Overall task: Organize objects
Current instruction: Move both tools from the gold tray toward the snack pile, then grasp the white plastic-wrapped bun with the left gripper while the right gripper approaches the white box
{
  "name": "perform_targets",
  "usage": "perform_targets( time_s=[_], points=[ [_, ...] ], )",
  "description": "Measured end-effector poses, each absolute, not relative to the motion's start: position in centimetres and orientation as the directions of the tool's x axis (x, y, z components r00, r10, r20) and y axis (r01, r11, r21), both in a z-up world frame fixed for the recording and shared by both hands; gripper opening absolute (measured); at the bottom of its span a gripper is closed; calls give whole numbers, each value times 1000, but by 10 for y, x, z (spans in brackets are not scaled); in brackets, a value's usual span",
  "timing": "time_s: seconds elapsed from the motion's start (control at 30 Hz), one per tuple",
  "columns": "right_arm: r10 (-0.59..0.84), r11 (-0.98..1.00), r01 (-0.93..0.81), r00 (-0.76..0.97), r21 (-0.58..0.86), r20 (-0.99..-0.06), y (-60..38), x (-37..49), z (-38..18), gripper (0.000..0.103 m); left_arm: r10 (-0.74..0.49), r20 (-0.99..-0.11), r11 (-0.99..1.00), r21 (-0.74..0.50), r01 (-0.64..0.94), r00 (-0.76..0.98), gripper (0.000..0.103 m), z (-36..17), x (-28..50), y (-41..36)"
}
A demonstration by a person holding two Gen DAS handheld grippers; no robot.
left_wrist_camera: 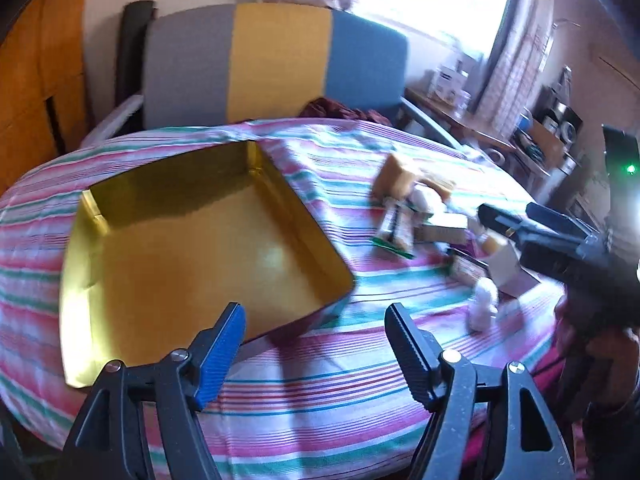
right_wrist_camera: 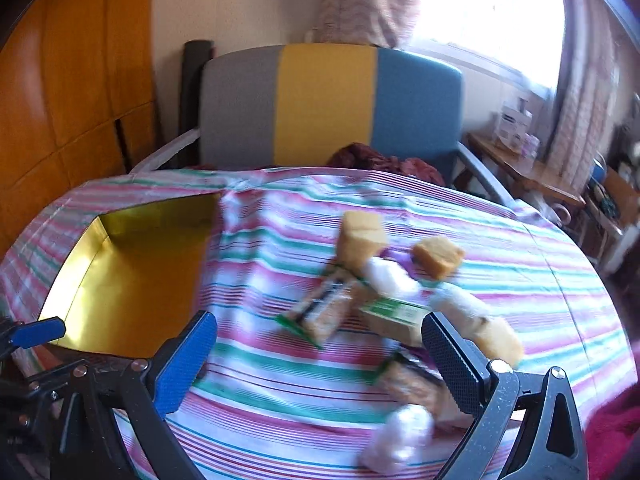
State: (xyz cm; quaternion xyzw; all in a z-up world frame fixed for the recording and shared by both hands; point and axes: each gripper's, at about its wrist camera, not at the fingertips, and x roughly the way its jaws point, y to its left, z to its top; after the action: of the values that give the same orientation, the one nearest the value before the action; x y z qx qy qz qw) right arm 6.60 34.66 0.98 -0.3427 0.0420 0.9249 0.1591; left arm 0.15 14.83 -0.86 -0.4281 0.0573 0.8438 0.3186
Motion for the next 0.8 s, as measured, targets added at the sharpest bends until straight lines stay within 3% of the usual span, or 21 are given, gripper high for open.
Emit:
perform_targets(
  time_s=[0.23,0.4,0.53,0.8],
  points=[
    [378,-850,-526,-646,28,-663,444,120,20,103,582,-770,-657,-256,-709,-260,72,-17,1,205],
    [384,-781,-613,-625,122,-680,497,152,13,103,625,-767,-548,-299,-781,-145,70,-28,13,257],
    [289,-727,-626,-652,283,-701,524,165,-2,103,621,-780,-476,-304,-825,-71,64,-43,29,298],
    [157,-593,-623,-711,510,-686,550,183,-27,103,566,-824,-436,-277,-856,-21,63,-83,44,358]
  ],
)
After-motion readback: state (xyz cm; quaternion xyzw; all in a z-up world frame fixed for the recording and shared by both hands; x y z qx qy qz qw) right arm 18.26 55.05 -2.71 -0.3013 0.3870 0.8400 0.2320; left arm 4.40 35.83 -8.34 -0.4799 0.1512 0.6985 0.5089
